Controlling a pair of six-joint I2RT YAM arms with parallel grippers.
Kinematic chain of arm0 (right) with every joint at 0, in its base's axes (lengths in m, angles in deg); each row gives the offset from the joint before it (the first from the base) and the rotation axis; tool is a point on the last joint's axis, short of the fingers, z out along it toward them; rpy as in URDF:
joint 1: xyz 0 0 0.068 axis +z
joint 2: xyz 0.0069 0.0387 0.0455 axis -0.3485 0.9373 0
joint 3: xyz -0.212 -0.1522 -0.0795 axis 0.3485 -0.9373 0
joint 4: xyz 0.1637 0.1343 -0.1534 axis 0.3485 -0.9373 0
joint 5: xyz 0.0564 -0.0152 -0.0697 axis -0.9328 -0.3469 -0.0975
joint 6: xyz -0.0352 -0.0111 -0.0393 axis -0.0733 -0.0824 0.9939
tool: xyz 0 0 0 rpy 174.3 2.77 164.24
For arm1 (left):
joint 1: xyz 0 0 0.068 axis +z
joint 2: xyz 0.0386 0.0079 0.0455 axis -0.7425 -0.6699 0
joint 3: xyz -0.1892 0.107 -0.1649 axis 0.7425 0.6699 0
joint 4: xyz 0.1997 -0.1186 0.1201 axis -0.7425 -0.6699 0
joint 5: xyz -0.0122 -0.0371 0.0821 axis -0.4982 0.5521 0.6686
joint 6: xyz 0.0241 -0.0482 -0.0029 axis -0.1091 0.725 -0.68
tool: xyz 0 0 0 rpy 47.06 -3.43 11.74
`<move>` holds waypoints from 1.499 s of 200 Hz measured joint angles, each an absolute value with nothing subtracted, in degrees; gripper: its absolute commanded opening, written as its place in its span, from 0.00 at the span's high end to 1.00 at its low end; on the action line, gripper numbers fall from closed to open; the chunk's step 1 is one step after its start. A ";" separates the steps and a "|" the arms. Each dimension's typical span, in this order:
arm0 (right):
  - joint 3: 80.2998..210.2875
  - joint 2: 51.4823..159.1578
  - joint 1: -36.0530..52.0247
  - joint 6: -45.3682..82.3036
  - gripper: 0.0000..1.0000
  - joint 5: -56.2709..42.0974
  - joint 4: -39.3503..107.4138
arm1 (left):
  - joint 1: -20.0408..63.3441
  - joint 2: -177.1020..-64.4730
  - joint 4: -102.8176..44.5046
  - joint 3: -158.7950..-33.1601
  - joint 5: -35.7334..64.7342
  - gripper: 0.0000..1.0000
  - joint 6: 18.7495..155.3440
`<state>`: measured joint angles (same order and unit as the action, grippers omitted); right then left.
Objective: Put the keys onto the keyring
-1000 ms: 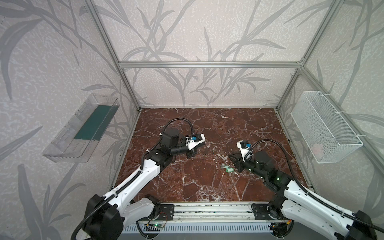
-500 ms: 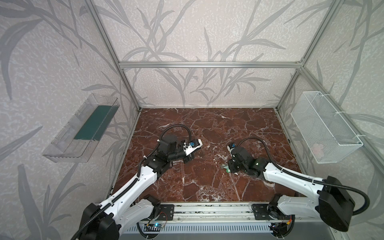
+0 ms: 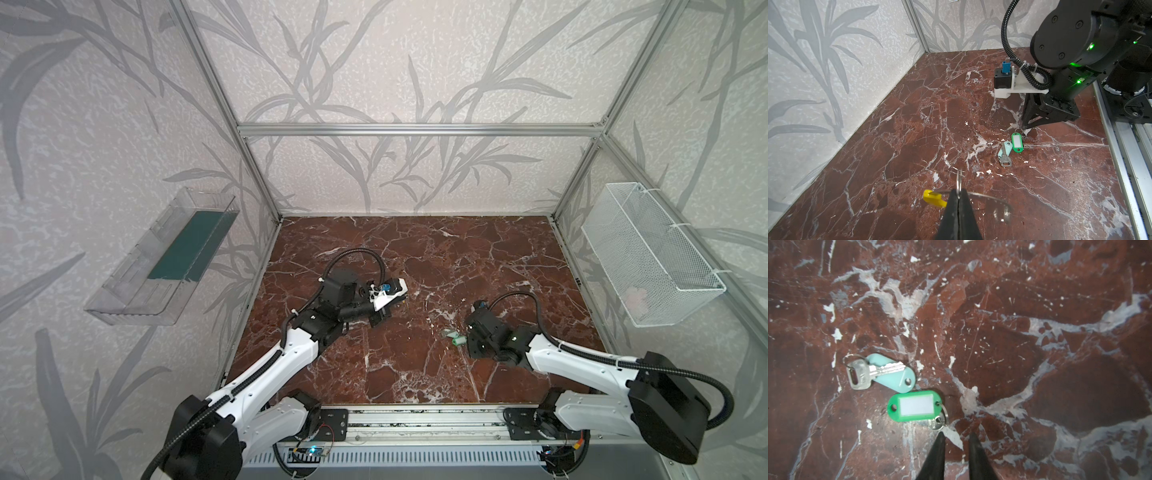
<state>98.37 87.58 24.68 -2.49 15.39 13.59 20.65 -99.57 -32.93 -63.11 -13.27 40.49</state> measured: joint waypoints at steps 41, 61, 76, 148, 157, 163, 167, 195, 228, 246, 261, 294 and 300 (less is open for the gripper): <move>96.73 88.22 24.53 -3.25 0.79 14.85 18.77 | 20.65 -100.29 -32.08 -63.11 -13.91 1.00 40.66; 96.62 89.00 24.42 -3.23 0.78 14.47 21.48 | 20.65 -100.31 -31.90 -63.11 -14.08 1.00 40.70; 96.34 89.35 24.20 -3.25 0.78 14.45 23.09 | 20.65 -100.31 -31.64 -63.11 -14.19 1.00 40.70; 95.88 91.14 23.76 -3.91 0.80 14.50 24.30 | 20.65 -100.88 -31.57 -63.11 -14.78 1.00 41.10; 95.88 91.14 23.74 -3.93 0.81 14.47 24.43 | 20.65 -101.06 -31.49 -63.11 -14.85 1.00 41.10; 95.83 91.14 23.72 -3.97 0.82 14.45 24.54 | 20.65 -101.21 -31.40 -63.11 -14.89 1.00 41.10; 95.75 91.17 23.68 -4.04 0.82 14.43 24.76 | 20.65 -101.32 -31.33 -63.11 -14.96 1.00 41.10; 95.22 91.78 23.39 -4.21 0.87 14.15 26.57 | 20.65 -101.91 -31.18 -63.11 -15.18 1.00 41.10; 95.24 92.43 23.35 -3.62 0.98 13.14 28.60 | 20.65 -102.17 -31.16 -63.11 -15.29 1.00 41.10; 95.35 92.43 23.28 -2.71 1.00 12.40 28.67 | 20.65 -102.17 -31.16 -63.13 -15.35 1.00 41.12; 95.72 92.32 23.15 -1.31 1.00 11.39 27.88 | 20.65 -102.17 -31.16 -63.13 -15.42 1.00 41.12; 95.90 89.53 23.15 2.74 1.00 9.45 25.85 | 20.65 -102.67 -30.90 -63.13 -15.59 1.00 41.32; 95.90 88.87 23.15 3.72 1.00 9.01 25.80 | 20.65 -102.83 -30.76 -63.13 -15.68 1.00 41.47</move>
